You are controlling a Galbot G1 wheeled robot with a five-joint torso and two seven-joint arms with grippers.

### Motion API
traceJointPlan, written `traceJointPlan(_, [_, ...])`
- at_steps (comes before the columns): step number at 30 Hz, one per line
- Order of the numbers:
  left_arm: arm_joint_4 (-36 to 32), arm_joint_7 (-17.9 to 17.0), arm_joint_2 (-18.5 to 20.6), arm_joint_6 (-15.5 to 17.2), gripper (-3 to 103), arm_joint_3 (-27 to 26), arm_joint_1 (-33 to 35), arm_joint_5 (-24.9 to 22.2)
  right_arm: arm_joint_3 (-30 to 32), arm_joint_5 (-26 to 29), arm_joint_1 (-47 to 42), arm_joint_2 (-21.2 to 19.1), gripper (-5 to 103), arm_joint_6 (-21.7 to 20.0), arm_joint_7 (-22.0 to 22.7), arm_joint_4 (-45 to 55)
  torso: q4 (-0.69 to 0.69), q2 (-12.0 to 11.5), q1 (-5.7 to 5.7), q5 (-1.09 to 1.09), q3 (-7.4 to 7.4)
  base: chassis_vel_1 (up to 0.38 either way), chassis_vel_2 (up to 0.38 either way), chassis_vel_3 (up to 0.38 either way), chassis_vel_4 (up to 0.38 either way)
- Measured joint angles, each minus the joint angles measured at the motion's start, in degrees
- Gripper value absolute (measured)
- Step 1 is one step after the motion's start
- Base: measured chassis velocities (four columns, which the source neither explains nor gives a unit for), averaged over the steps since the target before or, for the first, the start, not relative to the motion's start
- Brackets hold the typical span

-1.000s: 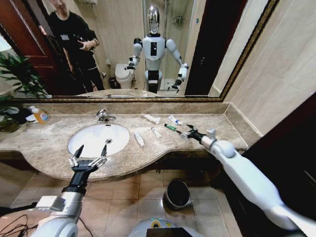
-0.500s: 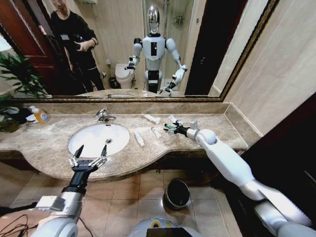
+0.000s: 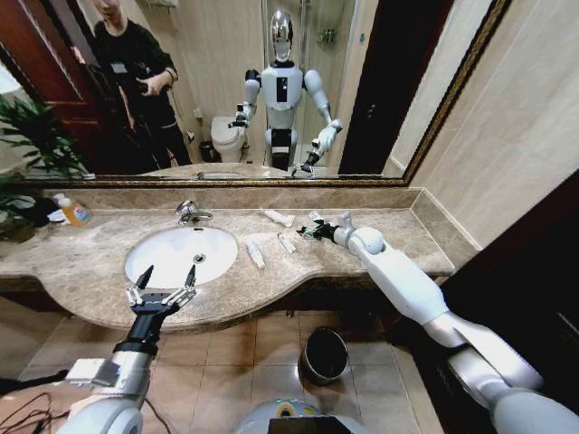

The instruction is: Pick up the trash from the sink and place it in the trash bin.

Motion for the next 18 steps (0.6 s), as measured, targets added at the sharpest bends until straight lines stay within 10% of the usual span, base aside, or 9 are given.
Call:
traceJointPlan(11, [0.0, 0.0, 0.0, 0.0, 100, 0.0, 0.0, 0.0, 0.3, -0.4, 0.8, 1.3, 103, 0.1, 0.2, -4.3, 0.0, 0.0, 0.0, 0.0, 0.0, 0.0, 0.0, 0.0, 0.0])
traceJointPlan(18, [0.0, 0.0, 0.0, 0.0, 100, 0.0, 0.0, 0.0, 0.8, -0.2, 0.5, 1.1, 84, 0.1, 0.9, -4.9, -0.01, 0.0, 0.0, 0.0, 0.0, 0.0, 0.0, 0.0, 0.0])
